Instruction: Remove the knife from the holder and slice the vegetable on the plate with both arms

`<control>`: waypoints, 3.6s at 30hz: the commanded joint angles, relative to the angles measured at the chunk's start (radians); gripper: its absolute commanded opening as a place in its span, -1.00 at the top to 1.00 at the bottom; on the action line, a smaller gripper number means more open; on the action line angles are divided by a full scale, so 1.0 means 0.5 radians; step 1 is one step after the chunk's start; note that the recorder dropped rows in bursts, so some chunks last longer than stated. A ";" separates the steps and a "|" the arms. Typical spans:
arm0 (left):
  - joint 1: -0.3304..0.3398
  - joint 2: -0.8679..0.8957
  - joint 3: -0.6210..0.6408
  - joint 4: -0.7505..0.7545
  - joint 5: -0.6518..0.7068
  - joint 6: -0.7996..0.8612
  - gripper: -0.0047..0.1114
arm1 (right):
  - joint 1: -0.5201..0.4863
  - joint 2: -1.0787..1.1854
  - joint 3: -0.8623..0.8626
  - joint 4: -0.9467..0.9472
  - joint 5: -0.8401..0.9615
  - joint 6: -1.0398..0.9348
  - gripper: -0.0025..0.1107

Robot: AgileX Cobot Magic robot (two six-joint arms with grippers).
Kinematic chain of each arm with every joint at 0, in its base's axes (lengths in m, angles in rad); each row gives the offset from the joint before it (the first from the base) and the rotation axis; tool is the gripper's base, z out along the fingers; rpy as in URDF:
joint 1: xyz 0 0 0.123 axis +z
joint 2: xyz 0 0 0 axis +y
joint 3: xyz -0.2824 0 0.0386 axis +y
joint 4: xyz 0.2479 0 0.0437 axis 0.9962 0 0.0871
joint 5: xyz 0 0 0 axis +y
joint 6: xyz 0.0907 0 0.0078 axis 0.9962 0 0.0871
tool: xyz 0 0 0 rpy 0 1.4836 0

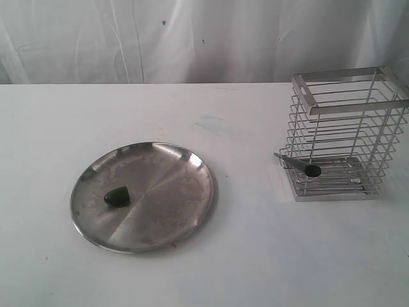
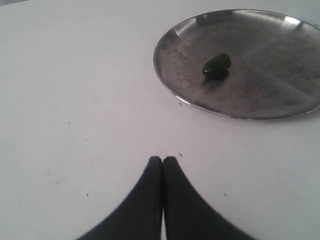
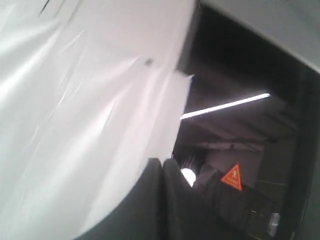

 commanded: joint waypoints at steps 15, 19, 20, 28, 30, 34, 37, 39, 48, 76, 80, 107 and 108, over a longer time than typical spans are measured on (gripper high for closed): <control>-0.016 -0.009 0.007 -0.028 0.002 0.007 0.92 | -0.003 0.993 0.268 2.275 -1.733 0.858 0.96; -0.016 -0.009 0.007 -0.028 0.002 0.007 0.92 | -0.003 0.889 0.381 1.802 -0.563 2.038 0.96; -0.016 -0.009 0.007 -0.028 0.002 0.007 0.92 | -0.003 0.897 0.384 1.452 -0.413 2.434 0.96; -0.016 -0.009 0.007 -0.028 0.002 0.007 0.92 | -0.003 1.186 0.171 0.586 0.533 1.612 0.96; -0.016 -0.009 0.007 -0.028 0.002 0.007 0.92 | -0.007 1.389 0.078 0.533 0.699 1.524 0.96; -0.016 -0.009 0.007 -0.028 0.002 0.007 0.92 | -0.041 1.778 -0.143 0.045 1.014 1.567 0.96; -0.016 -0.009 0.007 -0.028 0.002 0.007 0.92 | -0.051 1.949 -0.275 -0.460 1.219 1.835 0.96; -0.016 -0.009 0.007 -0.028 0.002 0.007 0.92 | -0.051 1.972 -0.321 -0.886 1.292 2.179 0.96; -0.016 -0.009 0.007 -0.028 0.002 0.007 0.92 | 0.012 1.811 -0.501 -1.524 1.940 2.434 0.96; -0.016 -0.009 0.007 -0.028 0.002 0.007 0.92 | 1.646 2.742 -1.403 -2.185 2.931 2.214 0.96; -0.016 -0.009 0.007 -0.028 0.002 0.007 0.92 | 1.735 2.937 -1.404 -2.556 2.931 2.234 0.96; -0.016 -0.009 0.007 -0.028 0.002 0.007 0.92 | 1.752 3.354 -1.404 -3.032 2.931 2.618 -0.22; -0.016 -0.009 0.007 -0.028 0.002 0.007 0.92 | 1.752 3.367 -1.404 -3.032 2.931 2.628 -0.18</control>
